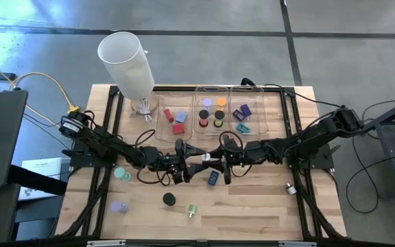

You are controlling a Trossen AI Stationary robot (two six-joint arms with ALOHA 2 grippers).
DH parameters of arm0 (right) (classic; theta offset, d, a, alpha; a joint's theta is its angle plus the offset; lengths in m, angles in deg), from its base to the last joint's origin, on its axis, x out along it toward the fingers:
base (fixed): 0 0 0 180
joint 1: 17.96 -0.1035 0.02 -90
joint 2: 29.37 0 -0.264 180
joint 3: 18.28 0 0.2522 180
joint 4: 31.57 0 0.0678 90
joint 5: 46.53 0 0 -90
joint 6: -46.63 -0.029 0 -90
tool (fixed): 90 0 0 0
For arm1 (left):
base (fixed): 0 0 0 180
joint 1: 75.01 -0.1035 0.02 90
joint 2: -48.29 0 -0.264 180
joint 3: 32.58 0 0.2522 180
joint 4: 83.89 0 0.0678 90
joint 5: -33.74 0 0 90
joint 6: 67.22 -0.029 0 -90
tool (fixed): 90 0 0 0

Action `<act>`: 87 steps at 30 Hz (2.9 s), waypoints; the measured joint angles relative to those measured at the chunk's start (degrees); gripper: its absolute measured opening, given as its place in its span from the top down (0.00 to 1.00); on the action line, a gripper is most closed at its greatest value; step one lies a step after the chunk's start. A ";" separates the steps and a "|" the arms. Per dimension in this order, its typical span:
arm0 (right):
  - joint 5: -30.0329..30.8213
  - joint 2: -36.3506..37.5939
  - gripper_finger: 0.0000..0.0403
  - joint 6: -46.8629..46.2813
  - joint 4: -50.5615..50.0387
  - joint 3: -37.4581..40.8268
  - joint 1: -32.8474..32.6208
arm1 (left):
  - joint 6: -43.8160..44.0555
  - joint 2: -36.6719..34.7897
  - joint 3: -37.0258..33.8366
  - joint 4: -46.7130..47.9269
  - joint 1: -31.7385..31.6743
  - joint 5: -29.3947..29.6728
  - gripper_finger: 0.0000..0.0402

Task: Pick & Place Office items
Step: Put the pink charger adapter into the left transparent bin

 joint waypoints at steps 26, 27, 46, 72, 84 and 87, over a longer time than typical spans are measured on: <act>-1.47 0.00 0.71 -1.67 -0.08 0.00 0.00 | 1.92 0.00 -0.02 -0.01 -1.66 -4.97 0.11; -1.47 0.00 0.71 -1.67 -0.08 0.00 0.00 | 1.92 0.00 -0.02 -0.01 -1.76 -5.07 0.11; -1.50 0.00 0.71 -1.80 -0.12 0.00 0.00 | 2.55 0.00 2.15 3.90 -1.77 -6.10 0.11; -2.86 0.00 0.71 -3.38 -0.08 -0.02 0.00 | 7.28 0.00 2.29 3.93 -2.84 -6.44 0.36; -2.78 0.00 0.71 -4.05 -0.91 -0.04 0.00 | 8.01 0.00 2.29 4.17 -2.86 -6.19 0.37; -2.51 0.00 0.71 -4.86 -1.53 -0.07 0.00 | 8.42 0.00 2.29 4.39 -2.89 -6.03 0.37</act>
